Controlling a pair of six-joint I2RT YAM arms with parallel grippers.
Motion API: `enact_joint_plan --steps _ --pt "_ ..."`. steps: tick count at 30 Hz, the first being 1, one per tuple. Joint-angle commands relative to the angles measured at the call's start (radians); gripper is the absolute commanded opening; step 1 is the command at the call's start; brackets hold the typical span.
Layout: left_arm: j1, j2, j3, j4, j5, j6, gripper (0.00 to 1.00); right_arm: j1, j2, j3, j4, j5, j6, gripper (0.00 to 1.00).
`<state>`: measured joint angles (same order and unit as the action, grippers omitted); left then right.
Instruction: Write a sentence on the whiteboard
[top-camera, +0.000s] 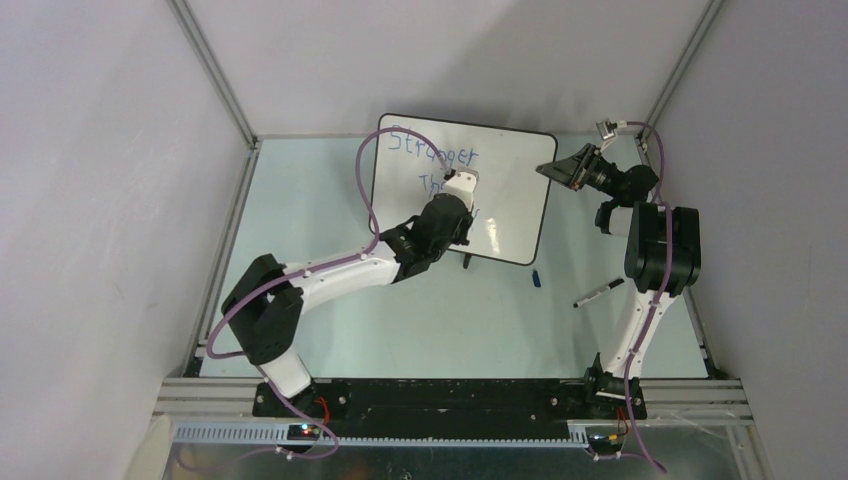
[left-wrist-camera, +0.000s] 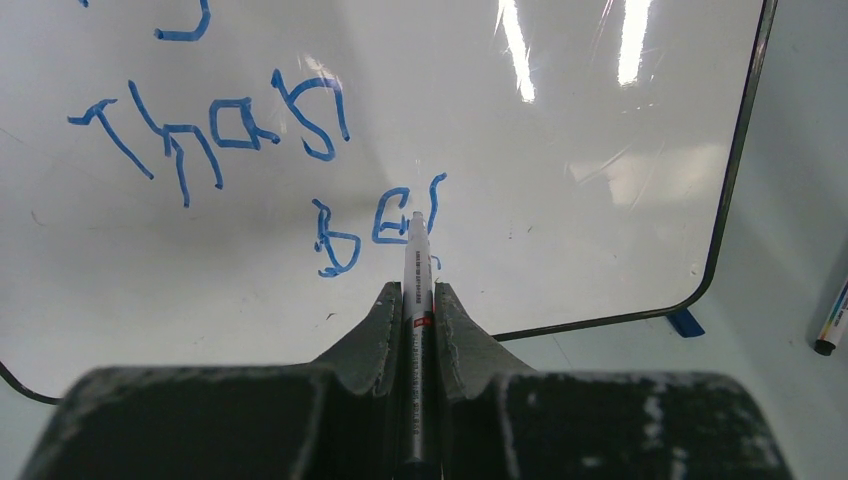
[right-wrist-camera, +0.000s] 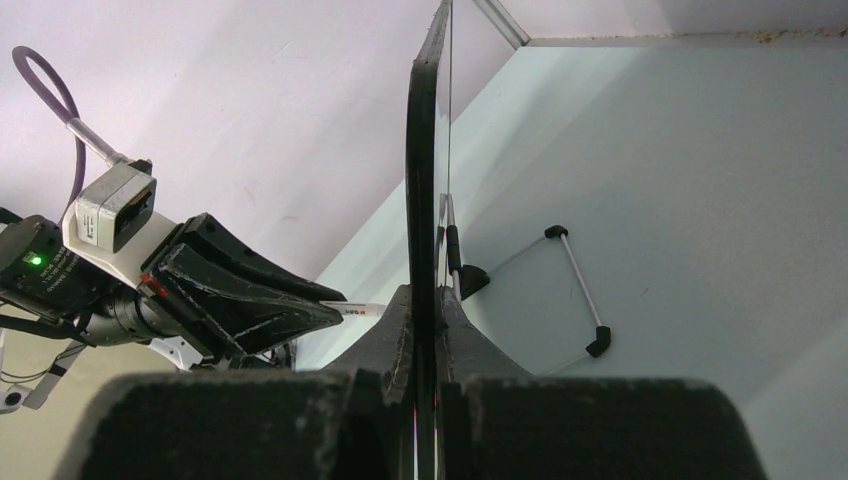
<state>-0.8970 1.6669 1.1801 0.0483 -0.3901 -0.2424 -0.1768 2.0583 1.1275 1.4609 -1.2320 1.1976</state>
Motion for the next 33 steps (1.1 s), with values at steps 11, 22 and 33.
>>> enact_joint_plan --steps 11,22,33 --pt "0.004 0.023 0.038 0.018 -0.01 0.012 0.0 0.0 -0.069 0.01 0.044 0.009 0.056 0.0" --pt "0.006 0.04 0.048 0.023 -0.004 0.011 0.0 0.0 -0.069 0.01 0.046 0.009 0.057 0.0" --pt "0.006 0.059 0.064 0.025 0.002 0.012 0.0 0.0 -0.069 0.009 0.047 0.009 0.057 0.0"
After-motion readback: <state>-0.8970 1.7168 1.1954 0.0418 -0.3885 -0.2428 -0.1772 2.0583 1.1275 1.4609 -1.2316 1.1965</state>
